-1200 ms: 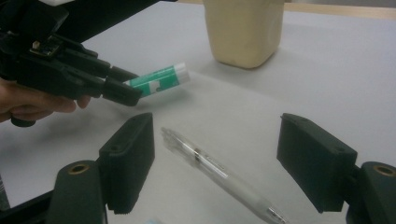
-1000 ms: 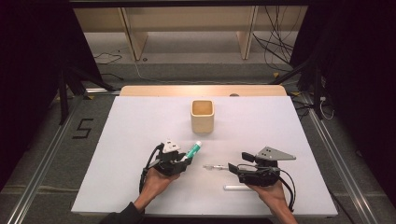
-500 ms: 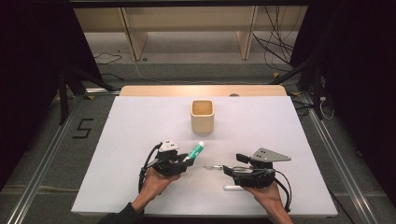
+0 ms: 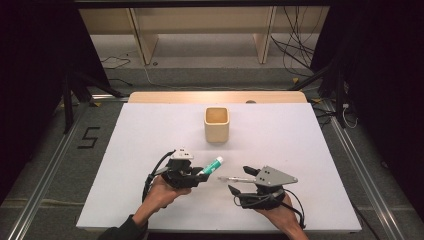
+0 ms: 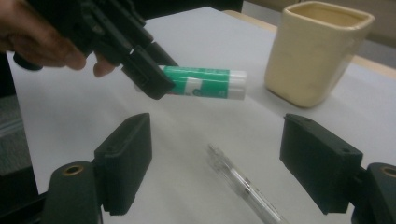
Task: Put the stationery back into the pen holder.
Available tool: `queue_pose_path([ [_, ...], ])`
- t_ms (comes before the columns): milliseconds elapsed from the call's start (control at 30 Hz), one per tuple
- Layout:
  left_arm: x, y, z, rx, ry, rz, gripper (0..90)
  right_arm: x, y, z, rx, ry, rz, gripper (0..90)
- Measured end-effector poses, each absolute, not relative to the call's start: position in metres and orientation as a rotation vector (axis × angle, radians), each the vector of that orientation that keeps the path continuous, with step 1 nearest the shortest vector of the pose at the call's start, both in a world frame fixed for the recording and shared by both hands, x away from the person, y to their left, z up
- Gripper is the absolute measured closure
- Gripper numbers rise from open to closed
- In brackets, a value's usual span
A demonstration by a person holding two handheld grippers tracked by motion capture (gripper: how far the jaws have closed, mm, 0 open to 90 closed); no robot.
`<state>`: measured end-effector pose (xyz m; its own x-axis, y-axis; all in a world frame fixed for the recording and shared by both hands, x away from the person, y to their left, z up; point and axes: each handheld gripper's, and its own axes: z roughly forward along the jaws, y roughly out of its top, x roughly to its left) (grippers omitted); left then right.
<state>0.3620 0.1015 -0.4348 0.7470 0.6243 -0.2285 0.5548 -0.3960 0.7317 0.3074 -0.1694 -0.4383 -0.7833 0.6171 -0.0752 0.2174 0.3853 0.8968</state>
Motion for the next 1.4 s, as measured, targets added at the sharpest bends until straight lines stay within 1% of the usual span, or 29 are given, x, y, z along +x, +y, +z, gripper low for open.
queue_pose_path([
  [267,0.357,0.096,-0.431,2.175,0.824,0.049,64.6,0.288,-0.143,-0.439,0.414,2.218,1.175,25.5],
  [633,0.350,0.088,-0.427,2.260,0.757,0.018,64.6,0.274,-0.116,-0.454,0.147,2.128,0.862,27.1],
  [800,0.347,0.086,-0.425,2.303,0.728,0.026,64.6,0.269,-0.105,-0.461,0.068,2.084,0.739,30.9],
  [967,0.344,0.083,-0.425,2.326,0.710,0.020,64.6,0.266,-0.097,-0.468,-0.033,2.035,0.620,36.5],
  [1400,0.340,0.078,-0.424,2.359,0.685,-0.001,64.6,0.264,-0.088,-0.478,-0.160,1.980,0.489,50.1],
])
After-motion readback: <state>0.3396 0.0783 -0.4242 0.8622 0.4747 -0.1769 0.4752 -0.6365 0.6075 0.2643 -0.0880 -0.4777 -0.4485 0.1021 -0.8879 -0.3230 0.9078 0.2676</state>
